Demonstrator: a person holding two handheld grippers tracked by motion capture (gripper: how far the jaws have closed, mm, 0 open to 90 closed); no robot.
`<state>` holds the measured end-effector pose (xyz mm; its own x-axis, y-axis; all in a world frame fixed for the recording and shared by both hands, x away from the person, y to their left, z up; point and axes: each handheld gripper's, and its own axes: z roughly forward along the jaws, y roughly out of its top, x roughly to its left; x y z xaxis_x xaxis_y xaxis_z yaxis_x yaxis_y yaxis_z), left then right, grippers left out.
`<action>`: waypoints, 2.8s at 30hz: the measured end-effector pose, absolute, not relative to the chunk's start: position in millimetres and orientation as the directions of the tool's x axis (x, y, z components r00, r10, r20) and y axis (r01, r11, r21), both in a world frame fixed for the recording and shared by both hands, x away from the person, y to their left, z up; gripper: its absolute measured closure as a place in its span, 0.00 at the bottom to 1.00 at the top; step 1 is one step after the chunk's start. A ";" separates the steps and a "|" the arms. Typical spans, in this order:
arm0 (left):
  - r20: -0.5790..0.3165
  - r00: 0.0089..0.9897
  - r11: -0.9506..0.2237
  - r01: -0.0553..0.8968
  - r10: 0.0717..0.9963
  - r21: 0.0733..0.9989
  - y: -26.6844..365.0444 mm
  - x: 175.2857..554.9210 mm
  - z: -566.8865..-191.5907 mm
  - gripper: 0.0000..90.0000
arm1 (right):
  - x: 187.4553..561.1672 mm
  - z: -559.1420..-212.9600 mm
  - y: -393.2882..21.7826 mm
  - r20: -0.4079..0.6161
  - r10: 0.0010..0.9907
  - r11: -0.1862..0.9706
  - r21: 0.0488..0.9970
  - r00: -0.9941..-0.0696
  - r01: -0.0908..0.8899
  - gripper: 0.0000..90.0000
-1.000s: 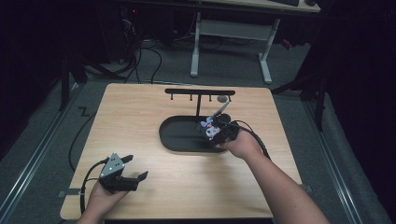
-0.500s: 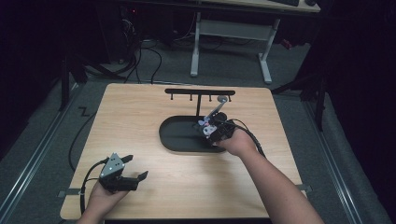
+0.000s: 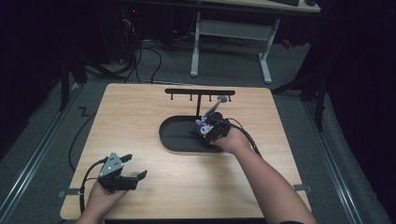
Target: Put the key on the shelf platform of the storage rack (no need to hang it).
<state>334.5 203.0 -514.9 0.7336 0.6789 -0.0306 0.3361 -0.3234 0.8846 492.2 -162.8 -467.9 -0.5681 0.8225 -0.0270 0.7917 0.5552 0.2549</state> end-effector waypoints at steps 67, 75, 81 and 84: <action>-0.016 0.743 -0.365 0.348 0.669 0.864 196.2 335.0 -518.9 0.15 | 382.1 -447.4 -232.0 -0.021 0.842 0.477 0.498 -0.540 0.725 0.29; -0.020 0.745 -0.369 0.353 0.666 0.860 195.4 335.0 -519.5 0.15 | 362.1 -455.2 -242.9 -0.052 0.841 0.471 0.562 -0.539 0.680 0.32; -0.013 0.748 -0.376 0.349 0.664 0.858 193.9 334.3 -519.3 0.15 | 341.4 -469.9 -251.8 -0.051 0.842 0.440 0.640 -0.536 0.630 0.34; -0.016 0.746 -0.373 0.351 0.666 0.859 193.8 334.9 -519.7 0.15 | 334.9 -475.4 -254.6 -0.054 0.841 0.432 0.667 -0.539 0.607 0.34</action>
